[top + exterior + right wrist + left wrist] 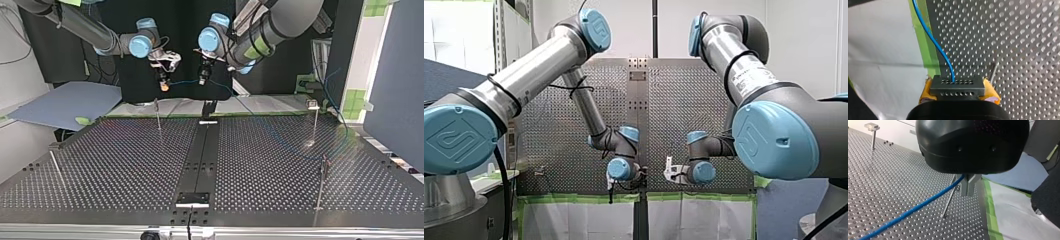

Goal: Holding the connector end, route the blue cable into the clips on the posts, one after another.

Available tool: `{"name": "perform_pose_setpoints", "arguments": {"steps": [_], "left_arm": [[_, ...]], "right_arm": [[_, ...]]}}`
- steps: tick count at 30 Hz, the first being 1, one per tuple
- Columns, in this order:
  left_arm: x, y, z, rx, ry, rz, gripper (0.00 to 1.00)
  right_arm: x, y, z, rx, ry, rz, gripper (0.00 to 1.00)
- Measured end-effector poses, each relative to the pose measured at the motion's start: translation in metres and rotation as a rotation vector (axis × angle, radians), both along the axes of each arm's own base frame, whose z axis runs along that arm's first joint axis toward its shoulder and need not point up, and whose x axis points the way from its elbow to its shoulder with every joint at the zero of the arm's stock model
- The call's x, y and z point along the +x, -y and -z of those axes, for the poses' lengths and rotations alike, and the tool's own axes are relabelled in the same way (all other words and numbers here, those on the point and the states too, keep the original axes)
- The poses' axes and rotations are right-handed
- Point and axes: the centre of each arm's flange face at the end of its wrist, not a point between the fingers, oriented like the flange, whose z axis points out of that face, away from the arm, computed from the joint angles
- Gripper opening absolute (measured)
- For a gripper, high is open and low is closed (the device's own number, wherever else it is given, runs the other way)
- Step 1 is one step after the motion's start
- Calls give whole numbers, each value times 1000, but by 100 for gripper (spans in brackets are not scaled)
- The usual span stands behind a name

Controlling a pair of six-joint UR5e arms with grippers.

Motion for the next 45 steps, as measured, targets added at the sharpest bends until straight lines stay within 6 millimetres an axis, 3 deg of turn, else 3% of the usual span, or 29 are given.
{"name": "perform_pose_setpoints", "arguments": {"steps": [10, 28, 35, 45], "left_arm": [[14, 28, -8, -58, 58, -8, 0], [-13, 92, 51, -42, 17, 64, 0], [-7, 105, 73, -39, 31, 35, 0], [14, 132, 61, -84, 81, 23, 0]], "right_arm": [[-24, 13, 3, -8, 35, 32, 0], [-88, 45, 6, 13, 87, 75, 0], [-94, 50, 6, -10, 81, 84, 0], [-96, 47, 8, 8, 60, 80, 0]]}}
